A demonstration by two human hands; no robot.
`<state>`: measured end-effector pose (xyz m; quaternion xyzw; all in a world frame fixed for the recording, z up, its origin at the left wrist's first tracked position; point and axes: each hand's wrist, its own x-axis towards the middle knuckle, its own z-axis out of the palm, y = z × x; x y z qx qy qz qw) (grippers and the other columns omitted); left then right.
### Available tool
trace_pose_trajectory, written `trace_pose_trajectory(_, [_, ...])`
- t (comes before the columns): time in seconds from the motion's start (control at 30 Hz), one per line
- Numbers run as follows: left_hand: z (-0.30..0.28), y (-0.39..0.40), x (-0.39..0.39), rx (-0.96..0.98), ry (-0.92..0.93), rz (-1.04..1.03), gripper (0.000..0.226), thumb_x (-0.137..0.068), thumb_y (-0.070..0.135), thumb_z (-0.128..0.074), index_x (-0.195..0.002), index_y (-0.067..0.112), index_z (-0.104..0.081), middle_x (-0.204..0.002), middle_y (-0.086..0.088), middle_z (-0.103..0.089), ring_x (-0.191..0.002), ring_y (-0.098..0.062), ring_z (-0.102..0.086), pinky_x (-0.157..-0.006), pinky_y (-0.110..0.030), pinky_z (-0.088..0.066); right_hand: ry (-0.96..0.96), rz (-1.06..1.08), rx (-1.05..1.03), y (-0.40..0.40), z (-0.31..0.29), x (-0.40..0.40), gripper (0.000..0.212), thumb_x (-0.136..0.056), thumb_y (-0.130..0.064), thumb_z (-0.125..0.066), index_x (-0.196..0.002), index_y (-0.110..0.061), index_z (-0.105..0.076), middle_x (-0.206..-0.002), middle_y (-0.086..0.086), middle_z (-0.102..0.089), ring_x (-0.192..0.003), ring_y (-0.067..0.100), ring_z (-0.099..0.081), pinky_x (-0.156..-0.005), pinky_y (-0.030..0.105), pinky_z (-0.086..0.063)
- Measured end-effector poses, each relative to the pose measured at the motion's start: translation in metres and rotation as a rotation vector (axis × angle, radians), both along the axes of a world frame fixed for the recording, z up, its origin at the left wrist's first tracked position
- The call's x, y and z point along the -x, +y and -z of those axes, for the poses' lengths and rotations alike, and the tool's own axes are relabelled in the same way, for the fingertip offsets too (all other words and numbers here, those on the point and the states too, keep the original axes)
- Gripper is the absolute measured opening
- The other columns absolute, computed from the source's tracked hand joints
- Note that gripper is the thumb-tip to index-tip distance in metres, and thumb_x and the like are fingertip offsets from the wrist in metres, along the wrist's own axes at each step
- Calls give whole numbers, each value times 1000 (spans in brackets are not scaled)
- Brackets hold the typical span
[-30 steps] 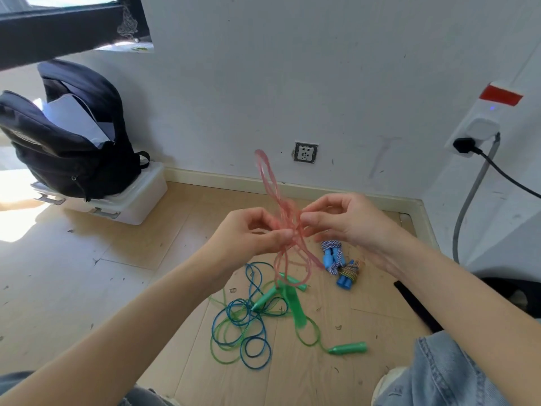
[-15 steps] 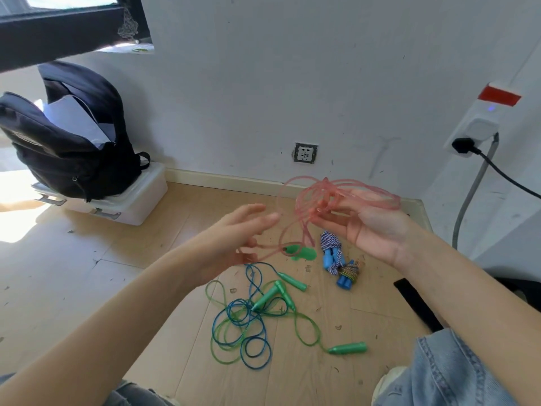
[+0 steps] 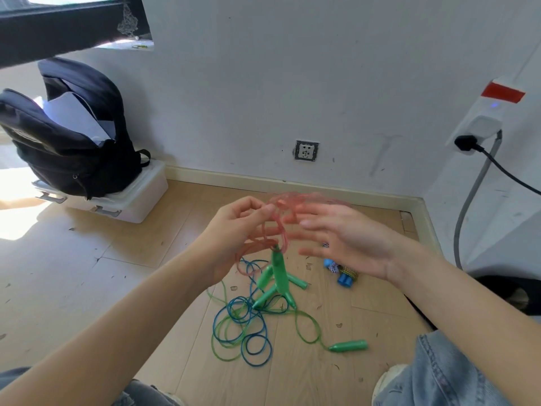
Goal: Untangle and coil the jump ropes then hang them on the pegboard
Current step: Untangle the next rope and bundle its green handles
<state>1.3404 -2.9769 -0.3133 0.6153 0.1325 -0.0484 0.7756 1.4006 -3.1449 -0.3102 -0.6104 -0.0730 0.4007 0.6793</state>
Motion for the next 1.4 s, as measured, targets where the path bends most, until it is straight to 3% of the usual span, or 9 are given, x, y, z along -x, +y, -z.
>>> trace_pose_trajectory(0.2, [-4,-2,-1,140,-66,-68,10,-91,12,-52,-87,3,-54,-91,-13,-67,-71,-18,-69,-61,-21,-56,-255,-22,208,10,9,13,18,-81,-15,-69,-97,-9,-66,-84,4,-69,-67,10,-63,-60,21,-49])
trace_pose_trajectory(0.43, [-3,5,-4,254,101,-144,19,-95,8,-46,-83,-2,-56,-82,-17,-68,-60,-18,-68,-55,-22,-56,-268,341,197,-1,0,-7,9,-82,3,-61,-76,-4,-60,-67,10,-66,-53,12,-65,-56,20,-55])
trace_pose_trajectory(0.57, [-3,12,-3,96,192,-80,21,-89,23,-58,-97,4,-54,-80,-13,-67,-52,-15,-62,-48,-20,-52,-210,386,143,-7,-4,-11,10,-84,6,-55,-76,0,-57,-65,12,-67,-51,14,-65,-44,17,-49])
trace_pose_trajectory(0.67, [-3,16,1,-152,106,109,57,-67,38,-70,-121,30,-51,-96,-5,-63,-69,-13,-57,-59,-20,-51,-158,311,119,-10,-6,-11,10,-85,3,-53,-77,0,-58,-64,10,-68,-47,11,-60,-39,15,-42])
trace_pose_trajectory(0.77, [-5,5,7,-503,-44,371,48,-65,43,-71,-113,40,-61,-110,11,-61,-77,1,-61,-64,-10,-47,-111,251,49,-9,-5,-10,10,-86,2,-53,-79,-2,-57,-63,9,-68,-48,10,-58,-42,15,-44])
trace_pose_trajectory(0.87, [-6,-2,6,-606,-199,377,15,-78,23,-71,-92,25,-71,-85,26,-68,-79,17,-59,-66,2,-39,-106,175,-5,-7,-3,-7,3,-84,2,-58,-83,-1,-58,-70,11,-69,-52,11,-60,-47,16,-48])
trace_pose_trajectory(1.0, [-8,3,3,-837,-307,280,9,-81,25,-67,-72,24,-70,-82,13,-67,-80,8,-59,-78,-6,-41,-92,166,-43,-7,-4,-9,10,-80,4,-62,-87,-2,-58,-77,13,-70,-55,12,-61,-49,17,-49])
trace_pose_trajectory(1.17, [-11,6,3,-300,-261,137,29,-91,24,-50,-70,10,-63,-71,-3,-68,-70,-13,-66,-73,-17,-53,-312,50,220,-5,0,-5,31,-79,11,-60,-102,-9,-53,-87,12,-62,-51,12,-58,-49,21,-46])
trace_pose_trajectory(1.4, [-11,21,-6,333,-202,-272,35,-96,26,-44,-65,14,-52,-62,3,-58,-64,-11,-61,-75,-24,-56,-578,-73,454,7,14,3,28,-85,8,-54,-89,-19,-45,-90,7,-56,-47,11,-57,-42,21,-40])
